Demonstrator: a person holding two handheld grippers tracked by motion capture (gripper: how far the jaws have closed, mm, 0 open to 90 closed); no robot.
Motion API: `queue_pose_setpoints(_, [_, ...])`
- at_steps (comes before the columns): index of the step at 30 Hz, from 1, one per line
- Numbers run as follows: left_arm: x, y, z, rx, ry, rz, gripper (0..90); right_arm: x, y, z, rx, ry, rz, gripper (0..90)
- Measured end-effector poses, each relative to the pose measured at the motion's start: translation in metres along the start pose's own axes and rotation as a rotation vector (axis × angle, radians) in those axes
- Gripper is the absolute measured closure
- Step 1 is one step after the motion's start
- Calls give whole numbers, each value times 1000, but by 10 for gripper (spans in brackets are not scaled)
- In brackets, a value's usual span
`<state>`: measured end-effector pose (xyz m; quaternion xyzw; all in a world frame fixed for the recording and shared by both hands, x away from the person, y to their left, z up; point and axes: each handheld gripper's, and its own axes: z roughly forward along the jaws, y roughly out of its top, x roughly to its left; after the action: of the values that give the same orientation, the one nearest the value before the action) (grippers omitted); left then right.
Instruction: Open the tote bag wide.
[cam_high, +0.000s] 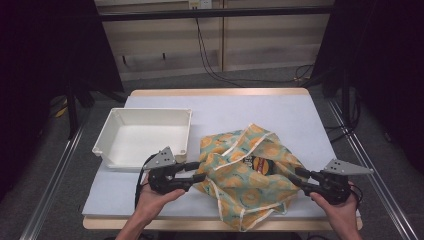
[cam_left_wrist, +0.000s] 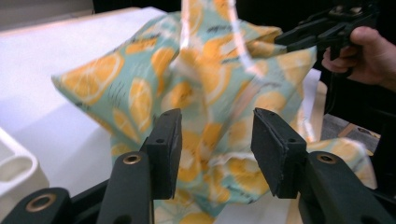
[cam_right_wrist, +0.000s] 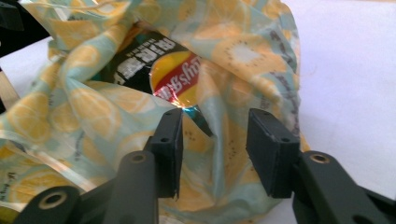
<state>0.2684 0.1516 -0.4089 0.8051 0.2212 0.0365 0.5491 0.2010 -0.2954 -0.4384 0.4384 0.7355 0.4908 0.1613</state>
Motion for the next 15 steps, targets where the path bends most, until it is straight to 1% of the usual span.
queue_pose_setpoints(1, [-2, 1, -1, -10, -3, -1, 514, 2, 1, -1, -5, 4, -2, 538])
queue_pose_setpoints(3, [-9, 5, -2, -17, -9, 19, 507, 5, 3, -2, -5, 13, -7, 517])
queue_pose_setpoints(5, [-18, 11, -1, -26, -29, 46, 507, 7, 5, -3, -8, 12, -9, 496])
queue_pose_setpoints(6, [-21, 13, -1, -29, -41, 56, 507, 7, 7, -3, -10, 15, -18, 496])
queue_pose_setpoints(7, [-26, 17, 1, -33, -61, 67, 507, 8, 8, -4, -12, 15, -16, 496])
queue_pose_setpoints(9, [-34, 24, 5, -26, -79, 97, 515, 9, 12, -5, -27, 21, -22, 498])
queue_pose_setpoints(10, [-37, 26, 9, -40, -101, 99, 525, 10, 14, -5, -33, 28, -23, 510])
queue_pose_setpoints(11, [-39, 28, 12, -35, -110, 105, 526, 10, 17, -6, -39, 30, -29, 528])
queue_pose_setpoints(12, [-41, 30, 18, -31, -132, 109, 528, 10, 19, -6, -41, 34, -34, 536])
queue_pose_setpoints(14, [-43, 33, 29, -21, -150, 120, 535, 10, 26, -5, -50, 42, -32, 557])
queue_pose_setpoints(15, [-44, 35, 38, -9, -171, 125, 535, 9, 28, -4, -49, 41, -39, 561])
